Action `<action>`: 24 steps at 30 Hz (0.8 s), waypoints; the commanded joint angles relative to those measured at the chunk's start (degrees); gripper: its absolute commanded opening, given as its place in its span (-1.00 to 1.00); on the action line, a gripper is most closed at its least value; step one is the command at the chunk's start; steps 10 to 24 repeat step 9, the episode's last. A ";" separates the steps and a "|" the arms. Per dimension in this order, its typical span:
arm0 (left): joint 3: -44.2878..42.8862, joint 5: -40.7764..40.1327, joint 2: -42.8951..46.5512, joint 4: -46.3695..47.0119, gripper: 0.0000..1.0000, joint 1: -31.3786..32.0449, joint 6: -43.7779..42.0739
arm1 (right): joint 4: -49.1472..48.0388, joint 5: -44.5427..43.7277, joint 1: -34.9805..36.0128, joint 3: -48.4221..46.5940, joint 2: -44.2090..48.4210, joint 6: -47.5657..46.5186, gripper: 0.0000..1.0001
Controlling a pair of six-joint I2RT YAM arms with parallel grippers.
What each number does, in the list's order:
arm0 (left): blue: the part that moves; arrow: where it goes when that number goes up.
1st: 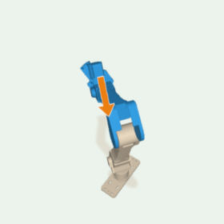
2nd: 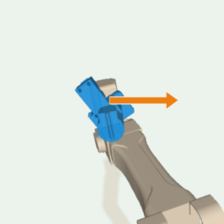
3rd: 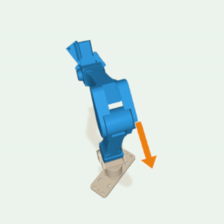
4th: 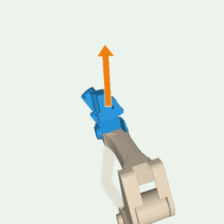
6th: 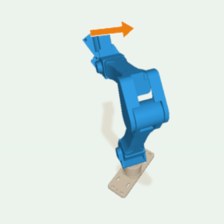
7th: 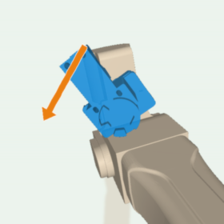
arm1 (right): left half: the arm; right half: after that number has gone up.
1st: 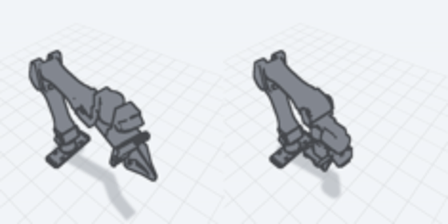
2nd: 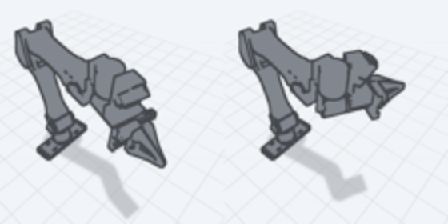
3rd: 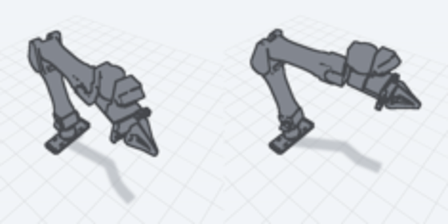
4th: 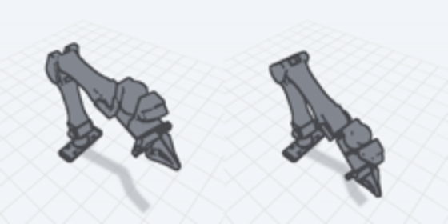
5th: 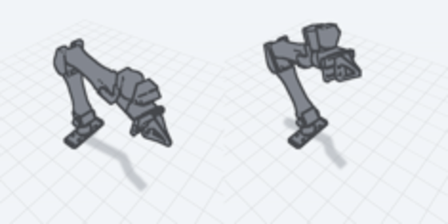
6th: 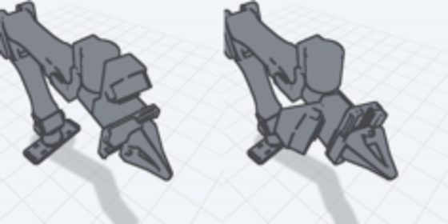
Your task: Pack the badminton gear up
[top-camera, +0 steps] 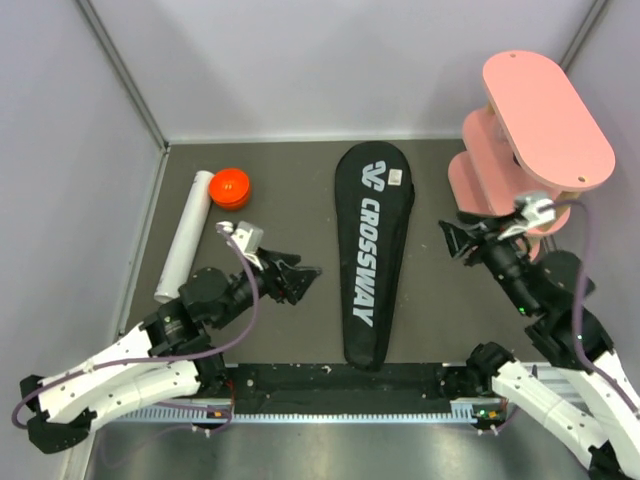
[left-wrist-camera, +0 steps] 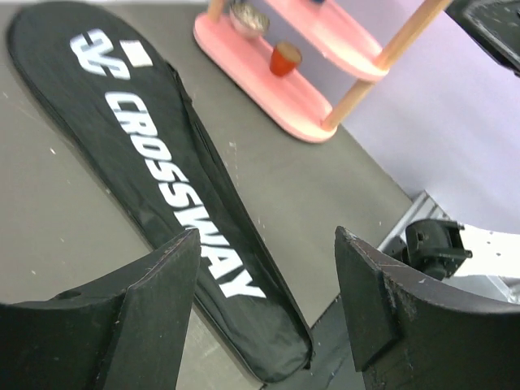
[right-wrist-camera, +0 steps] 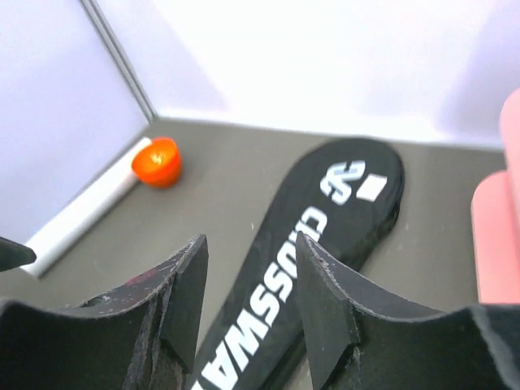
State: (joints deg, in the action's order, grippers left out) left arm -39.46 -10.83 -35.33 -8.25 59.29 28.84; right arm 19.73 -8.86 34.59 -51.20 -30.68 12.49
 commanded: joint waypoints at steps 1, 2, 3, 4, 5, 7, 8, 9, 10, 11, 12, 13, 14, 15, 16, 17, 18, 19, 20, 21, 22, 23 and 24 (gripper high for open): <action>-2.99 -5.43 4.74 0.69 0.43 0.04 -5.28 | -1.81 -0.72 -0.05 -1.52 4.13 -4.04 -0.03; -3.25 -6.30 5.44 0.52 0.43 0.04 -6.59 | -1.45 -0.72 0.04 -2.14 4.57 -4.49 0.00; -3.51 -6.74 6.67 0.26 0.42 0.04 -7.21 | -1.10 -0.72 -0.05 -2.67 5.09 -4.75 0.07; -4.21 -7.18 7.20 -0.01 0.42 0.04 -7.83 | -0.57 -0.46 -0.05 -4.07 6.06 -5.19 0.12; -4.65 -7.88 7.73 -0.88 0.41 0.04 -8.97 | 0.39 0.16 0.04 -4.87 6.24 -5.54 0.18; -6.23 -8.94 8.87 -2.03 0.42 0.04 -10.03 | 1.19 1.48 -0.05 -6.97 6.94 -5.64 0.47; -6.76 -9.38 9.31 -3.08 0.42 0.04 -10.90 | 1.11 1.65 -0.22 -7.07 7.47 -5.55 0.55; -7.29 -10.25 9.75 -3.70 0.42 0.04 -11.35 | 1.02 1.05 0.04 -7.16 8.08 -5.46 0.68; -7.29 -10.25 9.75 -3.70 0.42 0.04 -11.35 | 1.02 1.05 0.04 -7.16 8.08 -5.46 0.68; -7.29 -10.25 9.75 -3.70 0.42 0.04 -11.35 | 1.02 1.05 0.04 -7.16 8.08 -5.46 0.68; -7.29 -10.25 9.75 -3.70 0.42 0.04 -11.35 | 1.02 1.05 0.04 -7.16 8.08 -5.46 0.68; -7.29 -10.25 9.75 -3.70 0.42 0.04 -11.35 | 1.02 1.05 0.04 -7.16 8.08 -5.46 0.68; -7.29 -10.25 9.75 -3.70 0.42 0.04 -11.35 | 1.02 1.05 0.04 -7.16 8.08 -5.46 0.68; -7.29 -10.25 9.75 -3.70 0.42 0.04 -11.35 | 1.02 1.05 0.04 -7.16 8.08 -5.46 0.68; -7.29 -10.25 9.75 -3.70 0.42 0.04 -11.35 | 1.02 1.05 0.04 -7.16 8.08 -5.46 0.68; -7.29 -10.25 9.75 -3.70 0.42 0.04 -11.35 | 1.02 1.05 0.04 -7.16 8.08 -5.46 0.68; -7.29 -10.25 9.75 -3.70 0.42 0.04 -11.35 | 1.02 1.05 0.04 -7.16 8.08 -5.46 0.68; -7.29 -10.25 9.75 -3.70 0.42 0.04 -11.35 | 1.02 1.05 0.04 -7.16 8.08 -5.46 0.68; -7.29 -10.25 9.75 -3.70 0.42 0.04 -11.35 | 1.02 1.05 0.04 -7.16 8.08 -5.46 0.68; -7.29 -10.25 9.75 -3.70 0.42 0.04 -11.35 | 1.02 1.05 0.04 -7.16 8.08 -5.46 0.68; -7.29 -10.25 9.75 -3.70 0.42 0.04 -11.35 | 1.02 1.05 0.04 -7.16 8.08 -5.46 0.68; -7.29 -10.25 9.75 -3.70 0.42 0.04 -11.35 | 1.02 1.05 0.04 -7.16 8.08 -5.46 0.68; -7.29 -10.25 9.75 -3.70 0.42 0.04 -11.35 | 1.02 1.05 0.04 -7.16 8.08 -5.46 0.68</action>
